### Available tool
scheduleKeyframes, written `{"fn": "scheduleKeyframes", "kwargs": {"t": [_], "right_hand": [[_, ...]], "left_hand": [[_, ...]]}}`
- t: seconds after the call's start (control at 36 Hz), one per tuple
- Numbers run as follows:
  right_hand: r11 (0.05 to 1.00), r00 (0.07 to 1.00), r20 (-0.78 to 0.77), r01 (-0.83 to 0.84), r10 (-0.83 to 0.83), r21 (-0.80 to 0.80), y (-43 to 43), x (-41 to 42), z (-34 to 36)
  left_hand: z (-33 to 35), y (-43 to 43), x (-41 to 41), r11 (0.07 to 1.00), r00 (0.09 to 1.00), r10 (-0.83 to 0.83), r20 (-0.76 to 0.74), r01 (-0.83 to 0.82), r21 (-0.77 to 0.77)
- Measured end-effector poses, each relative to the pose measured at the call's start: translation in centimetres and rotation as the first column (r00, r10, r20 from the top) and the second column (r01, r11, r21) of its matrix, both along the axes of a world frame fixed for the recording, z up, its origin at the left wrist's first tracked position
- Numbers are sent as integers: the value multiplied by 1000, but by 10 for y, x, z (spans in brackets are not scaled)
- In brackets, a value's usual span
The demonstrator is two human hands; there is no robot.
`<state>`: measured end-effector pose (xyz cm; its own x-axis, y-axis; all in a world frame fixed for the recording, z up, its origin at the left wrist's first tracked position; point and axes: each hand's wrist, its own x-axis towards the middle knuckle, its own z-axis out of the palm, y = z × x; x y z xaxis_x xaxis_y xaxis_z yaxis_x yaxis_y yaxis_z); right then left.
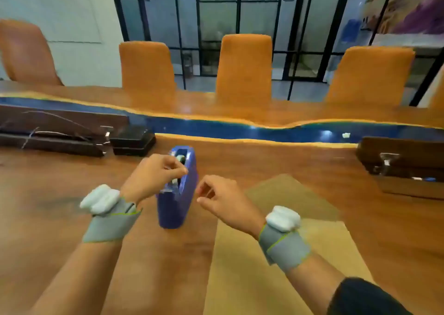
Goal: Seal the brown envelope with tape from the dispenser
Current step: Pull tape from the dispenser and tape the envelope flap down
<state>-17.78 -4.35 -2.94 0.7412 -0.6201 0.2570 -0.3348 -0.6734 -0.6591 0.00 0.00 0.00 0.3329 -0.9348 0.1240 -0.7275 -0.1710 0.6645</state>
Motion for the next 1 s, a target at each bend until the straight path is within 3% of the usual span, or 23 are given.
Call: {"fn": "scheduleKeyframes", "kwargs": {"t": [0.14,0.22,0.33,0.64,0.75,1.0], "right_hand": [[972,999,-38,-11,2,-234,9,19,-25],[899,998,-43,28,-52,-437,15,27,-36],[852,997,-17,60,-80,-519,15,35,-40],[852,996,49,90,-75,-515,11,49,-40],[874,987,128,143,-94,-464,10,52,-43],[968,938,308,207,-156,-140,3,61,-44]], "left_hand": [[-24,8,14,998,994,68,85,-66,-24],[-33,14,19,993,988,107,108,-102,-53],[-41,15,25,984,983,160,91,-151,-97],[-42,20,26,978,982,124,-146,-146,-151],[-38,19,24,980,983,112,-148,-135,-149],[-35,28,30,998,997,30,-66,-33,-56]]}}
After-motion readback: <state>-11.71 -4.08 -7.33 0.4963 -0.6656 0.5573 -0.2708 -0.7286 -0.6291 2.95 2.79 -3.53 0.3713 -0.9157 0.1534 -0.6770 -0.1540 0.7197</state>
